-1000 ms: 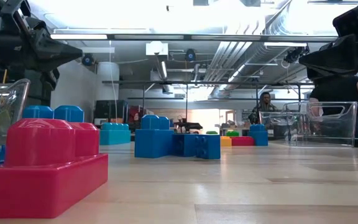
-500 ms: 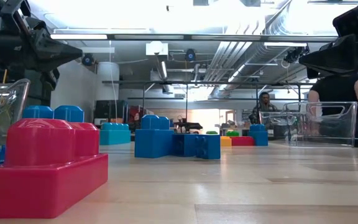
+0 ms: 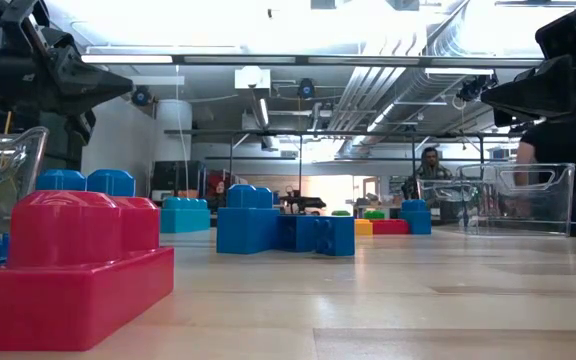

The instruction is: Sort blocks by size

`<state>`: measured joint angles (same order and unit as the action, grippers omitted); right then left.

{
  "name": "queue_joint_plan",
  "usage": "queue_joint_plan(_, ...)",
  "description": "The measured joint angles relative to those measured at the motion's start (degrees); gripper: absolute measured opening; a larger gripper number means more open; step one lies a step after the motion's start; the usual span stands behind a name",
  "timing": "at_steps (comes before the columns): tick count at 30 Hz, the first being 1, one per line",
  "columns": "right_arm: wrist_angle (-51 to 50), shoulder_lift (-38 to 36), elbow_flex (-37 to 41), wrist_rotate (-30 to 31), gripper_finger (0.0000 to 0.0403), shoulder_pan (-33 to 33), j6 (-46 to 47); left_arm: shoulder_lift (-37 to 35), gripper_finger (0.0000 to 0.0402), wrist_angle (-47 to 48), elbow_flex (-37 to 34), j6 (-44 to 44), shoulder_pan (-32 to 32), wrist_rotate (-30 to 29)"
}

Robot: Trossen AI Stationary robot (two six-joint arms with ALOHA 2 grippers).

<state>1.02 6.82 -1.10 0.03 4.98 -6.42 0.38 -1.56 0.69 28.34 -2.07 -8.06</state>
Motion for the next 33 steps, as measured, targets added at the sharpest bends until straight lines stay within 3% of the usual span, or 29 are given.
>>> queue_joint_plan(3,0.01,0.01,0.00,-0.01,0.0001,0.01,0.00,0.34,0.0001,-2.97,0.00,0.08,-0.02,-2.82)
queue_joint_plan(6,-0.02,0.01,0.00,0.01,0.0001,-0.01,0.00,0.53,0.0001,-12.62,0.00,5.75,-0.07,-7.59)
queue_joint_plan(10,-0.30,-0.01,0.02,0.01,0.0001,-0.01,0.00,2.08,0.0001,-22.17,0.04,16.51,-0.22,-30.52)
queue_joint_plan(12,-0.49,-0.04,0.00,0.01,0.0001,0.01,0.00,5.00,0.0001,-23.12,0.93,21.11,-1.00,-36.93)
queue_joint_plan(16,-1.33,-0.08,0.01,0.01,0.0001,0.01,0.00,18.83,0.0001,-21.46,8.22,25.71,-5.11,-26.54)
queue_joint_plan(19,-1.62,0.02,0.02,0.00,0.0001,0.01,0.00,33.61,0.0002,-15.62,17.92,22.34,-10.10,-18.14)
queue_joint_plan(24,-1.67,-0.01,0.02,0.01,0.0001,0.01,0.00,55.78,0.0036,10.93,39.02,12.86,-21.51,-6.00)
queue_joint_plan(28,-1.67,-0.01,0.02,-0.01,0.0001,0.01,0.00,70.18,0.0092,32.57,53.43,6.54,-27.47,-3.83)
queue_joint_plan(33,-1.67,-0.01,0.02,0.01,0.0001,0.01,0.00,83.39,0.0171,46.07,63.53,5.09,-31.15,-4.57)
